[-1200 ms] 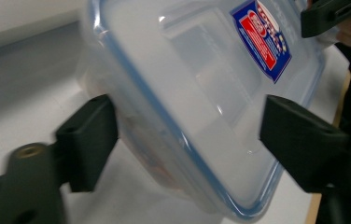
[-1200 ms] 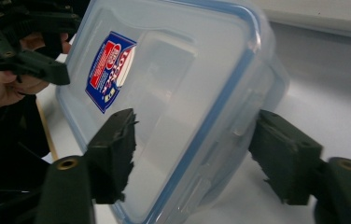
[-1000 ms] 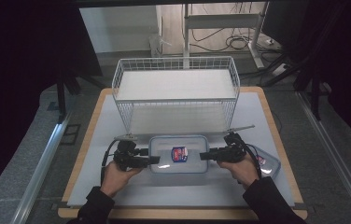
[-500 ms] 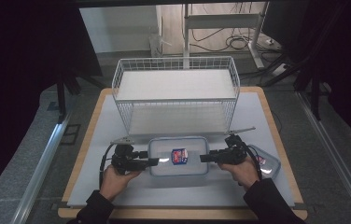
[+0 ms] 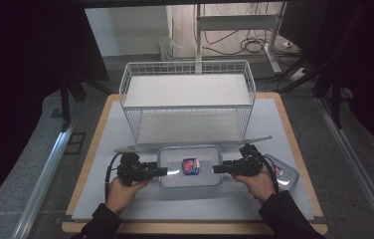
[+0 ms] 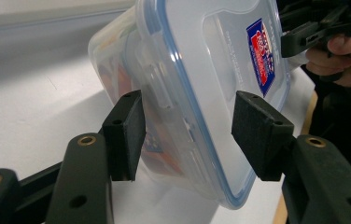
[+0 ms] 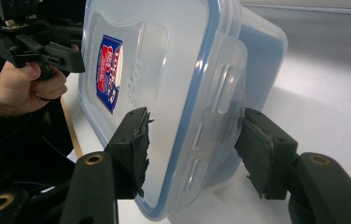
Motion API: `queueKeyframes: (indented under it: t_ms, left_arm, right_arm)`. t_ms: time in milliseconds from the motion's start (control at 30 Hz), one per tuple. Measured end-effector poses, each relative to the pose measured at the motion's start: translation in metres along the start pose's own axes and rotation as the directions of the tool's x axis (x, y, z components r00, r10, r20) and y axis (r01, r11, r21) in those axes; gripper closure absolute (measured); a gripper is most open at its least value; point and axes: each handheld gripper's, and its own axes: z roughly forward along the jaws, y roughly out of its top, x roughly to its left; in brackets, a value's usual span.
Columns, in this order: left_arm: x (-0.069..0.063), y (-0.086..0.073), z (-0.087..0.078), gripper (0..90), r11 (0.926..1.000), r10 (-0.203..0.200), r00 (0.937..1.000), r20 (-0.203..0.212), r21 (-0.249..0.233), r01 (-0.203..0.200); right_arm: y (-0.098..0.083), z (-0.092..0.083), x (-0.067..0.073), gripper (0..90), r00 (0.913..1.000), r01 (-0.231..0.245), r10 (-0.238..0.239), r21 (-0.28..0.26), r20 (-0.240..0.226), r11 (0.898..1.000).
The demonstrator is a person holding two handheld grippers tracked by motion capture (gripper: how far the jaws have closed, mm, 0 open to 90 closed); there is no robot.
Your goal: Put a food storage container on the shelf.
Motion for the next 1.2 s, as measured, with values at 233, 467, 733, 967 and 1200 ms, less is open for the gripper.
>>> queueKeyframes:
  t_ms: [233, 467, 733, 967, 1200]
  left_arm:
    - [0.006, -0.003, 0.001, 43.9, 0.9983, -0.058, 0.9974, 0.044, -0.005, 0.058]
    - [0.008, -0.005, 0.0, 49.0, 0.9907, -0.127, 0.9899, 0.062, -0.039, 0.13]
    - [0.004, -0.004, -0.003, 51.8, 0.9883, -0.134, 0.9903, 0.036, -0.068, 0.136]
    - [0.0, -0.001, -0.004, 52.2, 0.988, -0.128, 0.9913, 0.031, -0.082, 0.13]
    - [-0.01, 0.01, -0.013, 52.2, 0.9908, -0.084, 0.9964, 0.016, -0.105, 0.085]
  right_arm:
    - [-0.001, 0.0, 0.0, 46.3, 0.9999, -0.01, 0.01, -0.001, -0.009, 1.0]
    - [-0.003, -0.001, -0.001, 48.5, 0.997, -0.075, 0.075, -0.019, -0.022, 0.997]
    - [-0.005, -0.003, 0.007, 50.8, 0.9983, -0.056, 0.056, -0.053, 0.011, 0.997]
    - [-0.004, -0.006, 0.009, 50.6, 0.9991, -0.039, 0.04, -0.091, 0.016, 0.995]
    - [0.002, -0.014, 0.017, 50.7, 0.9998, 0.002, 0.001, -0.123, 0.019, 0.992]
